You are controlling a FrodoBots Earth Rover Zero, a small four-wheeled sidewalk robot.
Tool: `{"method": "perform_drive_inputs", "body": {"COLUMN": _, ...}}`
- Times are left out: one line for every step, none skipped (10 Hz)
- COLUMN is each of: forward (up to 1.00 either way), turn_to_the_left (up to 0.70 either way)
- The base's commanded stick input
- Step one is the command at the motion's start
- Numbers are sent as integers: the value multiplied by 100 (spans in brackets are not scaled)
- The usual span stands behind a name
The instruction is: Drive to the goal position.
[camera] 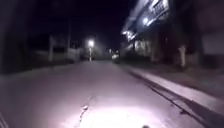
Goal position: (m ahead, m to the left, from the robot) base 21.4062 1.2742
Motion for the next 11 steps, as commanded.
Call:
{"method": "perform_drive_inputs", "body": {"forward": 70, "turn_to_the_left": 1}}
{"method": "perform_drive_inputs", "body": {"forward": 70, "turn_to_the_left": 1}}
{"method": "perform_drive_inputs", "body": {"forward": 70, "turn_to_the_left": 1}}
{"method": "perform_drive_inputs", "body": {"forward": 70, "turn_to_the_left": 1}}
{"method": "perform_drive_inputs", "body": {"forward": 70, "turn_to_the_left": 1}}
{"method": "perform_drive_inputs", "body": {"forward": 70, "turn_to_the_left": 1}}
{"method": "perform_drive_inputs", "body": {"forward": 70, "turn_to_the_left": 1}}
{"method": "perform_drive_inputs", "body": {"forward": 70, "turn_to_the_left": 1}}
{"method": "perform_drive_inputs", "body": {"forward": 70, "turn_to_the_left": 36}}
{"method": "perform_drive_inputs", "body": {"forward": 70, "turn_to_the_left": 36}}
{"method": "perform_drive_inputs", "body": {"forward": 70, "turn_to_the_left": 36}}
